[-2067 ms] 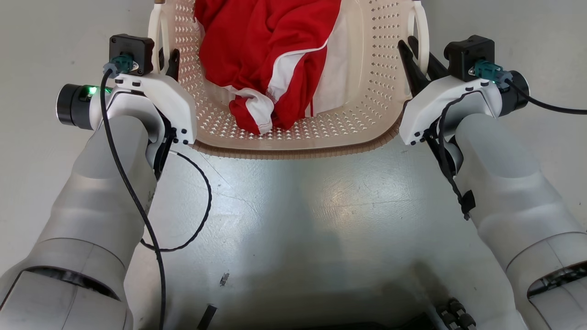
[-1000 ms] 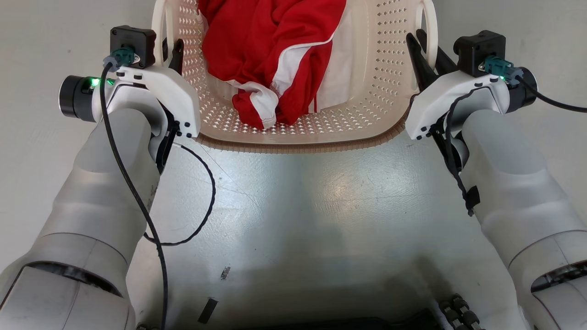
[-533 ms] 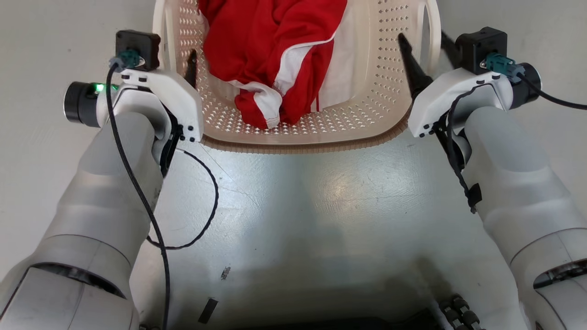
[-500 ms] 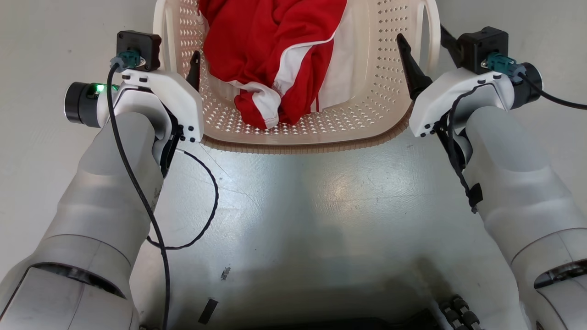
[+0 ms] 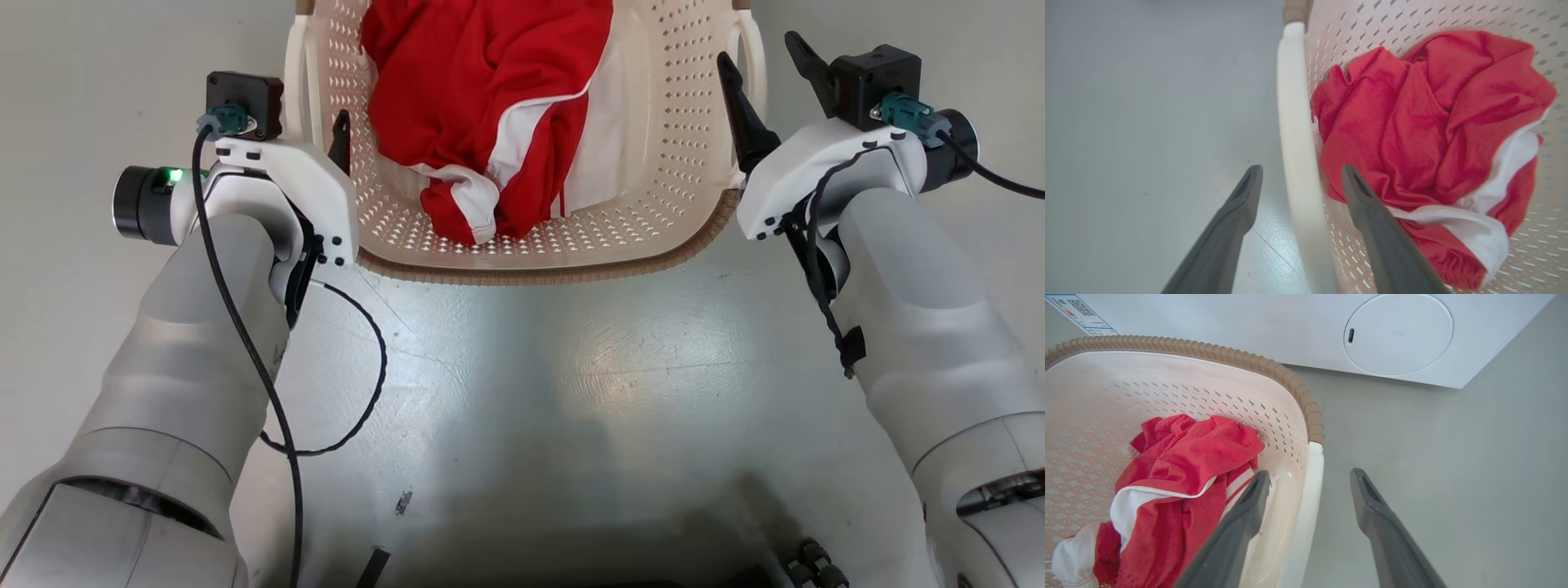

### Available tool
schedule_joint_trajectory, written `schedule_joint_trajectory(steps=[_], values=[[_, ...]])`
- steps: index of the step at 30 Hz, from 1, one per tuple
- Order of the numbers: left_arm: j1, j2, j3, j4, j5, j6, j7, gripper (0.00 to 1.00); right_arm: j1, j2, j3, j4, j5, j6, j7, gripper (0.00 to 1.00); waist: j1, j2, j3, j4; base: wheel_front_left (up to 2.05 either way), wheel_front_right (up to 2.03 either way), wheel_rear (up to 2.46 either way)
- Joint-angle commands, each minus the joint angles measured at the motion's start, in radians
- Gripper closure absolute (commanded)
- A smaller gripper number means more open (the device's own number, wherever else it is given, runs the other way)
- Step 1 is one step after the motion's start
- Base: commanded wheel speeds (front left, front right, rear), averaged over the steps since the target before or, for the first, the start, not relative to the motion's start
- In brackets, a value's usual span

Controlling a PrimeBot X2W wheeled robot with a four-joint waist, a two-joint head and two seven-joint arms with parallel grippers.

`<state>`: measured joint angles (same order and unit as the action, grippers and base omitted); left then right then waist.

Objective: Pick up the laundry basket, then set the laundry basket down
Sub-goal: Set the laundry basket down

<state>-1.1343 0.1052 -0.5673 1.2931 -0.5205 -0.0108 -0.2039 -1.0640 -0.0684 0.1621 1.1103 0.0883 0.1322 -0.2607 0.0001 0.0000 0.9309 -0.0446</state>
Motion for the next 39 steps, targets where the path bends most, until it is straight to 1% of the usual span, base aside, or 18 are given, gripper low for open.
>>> schedule_joint_trajectory(steps=[1, 7, 16, 27, 39], values=[[0.031, 0.038, 0.011, -0.005, -0.013, 0.016, -0.011, 0.0, 0.058, 0.018, 0.003, -0.026, -0.008, -0.002, -0.001, 0.0, -0.0001, 0.0, -0.015, -0.003, 0.0, 0.0, 0.0], [0.044, 0.039, 0.019, -0.005, -0.025, 0.025, -0.029, 0.0, 0.087, 0.018, -0.01, -0.056, -0.014, -0.002, -0.001, 0.0, -0.0001, 0.0, -0.055, -0.005, 0.0, 0.0, 0.0], [0.096, 0.036, 0.062, -0.037, -0.064, 0.029, -0.056, 0.0, 0.157, 0.018, -0.008, -0.126, -0.031, -0.002, -0.001, 0.0, -0.0001, 0.0, -0.167, -0.002, 0.0, 0.0, 0.0], [0.273, 0.049, 0.164, -0.222, -0.069, 0.034, -0.058, 0.0, 0.305, 0.018, -0.023, -0.282, -0.02, -0.002, -0.001, 0.0, -0.0001, 0.0, -0.369, 0.007, 0.0, 0.0, 0.0], [0.494, 0.053, 0.271, -0.417, 0.016, 0.044, -0.058, 0.0, 0.5, 0.018, -0.056, -0.411, -0.046, -0.002, -0.001, 0.0, -0.0001, 0.0, -0.596, 0.01, 0.0, 0.0, 0.0]])
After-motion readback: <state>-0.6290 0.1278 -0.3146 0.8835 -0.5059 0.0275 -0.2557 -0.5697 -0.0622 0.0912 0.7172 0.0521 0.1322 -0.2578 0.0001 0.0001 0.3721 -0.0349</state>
